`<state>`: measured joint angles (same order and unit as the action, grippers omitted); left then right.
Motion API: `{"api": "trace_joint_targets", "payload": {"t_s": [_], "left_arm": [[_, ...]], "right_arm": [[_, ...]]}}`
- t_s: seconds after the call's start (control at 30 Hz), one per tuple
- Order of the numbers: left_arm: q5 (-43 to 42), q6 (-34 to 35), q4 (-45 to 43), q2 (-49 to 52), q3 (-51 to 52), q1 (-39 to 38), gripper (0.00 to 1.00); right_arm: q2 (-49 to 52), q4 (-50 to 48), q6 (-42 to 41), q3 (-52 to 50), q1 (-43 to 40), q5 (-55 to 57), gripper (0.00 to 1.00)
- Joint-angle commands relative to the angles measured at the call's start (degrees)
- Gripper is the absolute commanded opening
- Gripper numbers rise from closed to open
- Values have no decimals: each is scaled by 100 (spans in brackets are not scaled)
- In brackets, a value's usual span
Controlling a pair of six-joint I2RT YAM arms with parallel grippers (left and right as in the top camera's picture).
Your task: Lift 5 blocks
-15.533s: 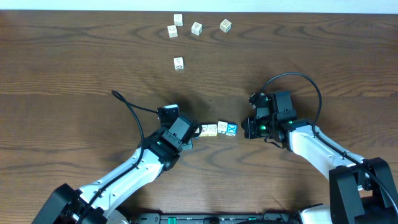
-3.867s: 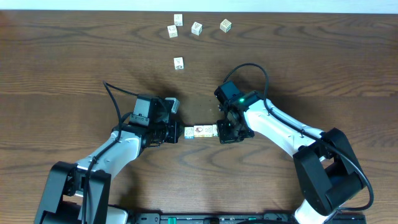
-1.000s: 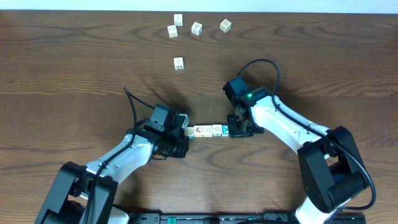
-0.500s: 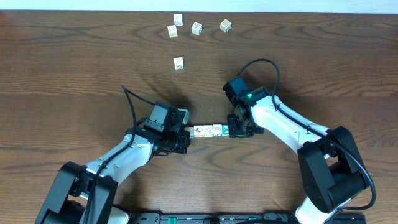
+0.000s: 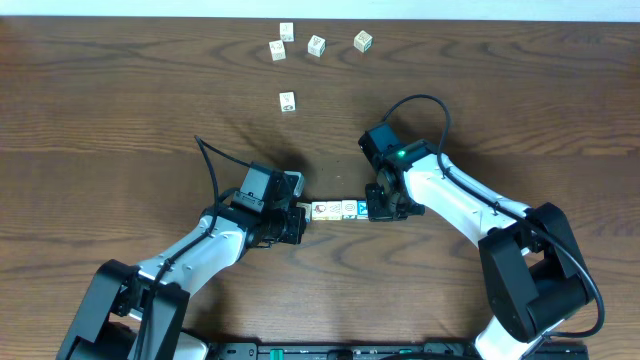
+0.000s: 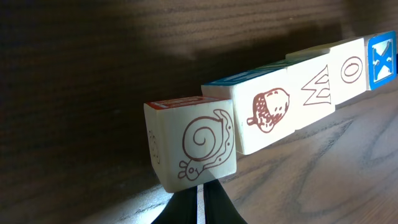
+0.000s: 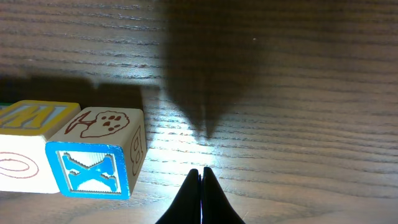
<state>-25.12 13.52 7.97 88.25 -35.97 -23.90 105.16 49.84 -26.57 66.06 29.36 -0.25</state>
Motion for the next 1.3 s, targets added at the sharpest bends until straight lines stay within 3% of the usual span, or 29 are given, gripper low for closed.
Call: {"api": "trace_joint_targets", "payload": {"t_s": [0.0, 0.73, 1.27], "left_arm": [[52, 37, -24, 11, 28, -9, 7], [15, 205, -411, 11, 28, -417, 7], [61, 205, -24, -474, 28, -448, 7]], "right_arm": [[-4, 0, -61, 61, -50, 17, 1], [-4, -15, -61, 61, -50, 20, 1], [-4, 17, -13, 61, -50, 85, 1]]}}
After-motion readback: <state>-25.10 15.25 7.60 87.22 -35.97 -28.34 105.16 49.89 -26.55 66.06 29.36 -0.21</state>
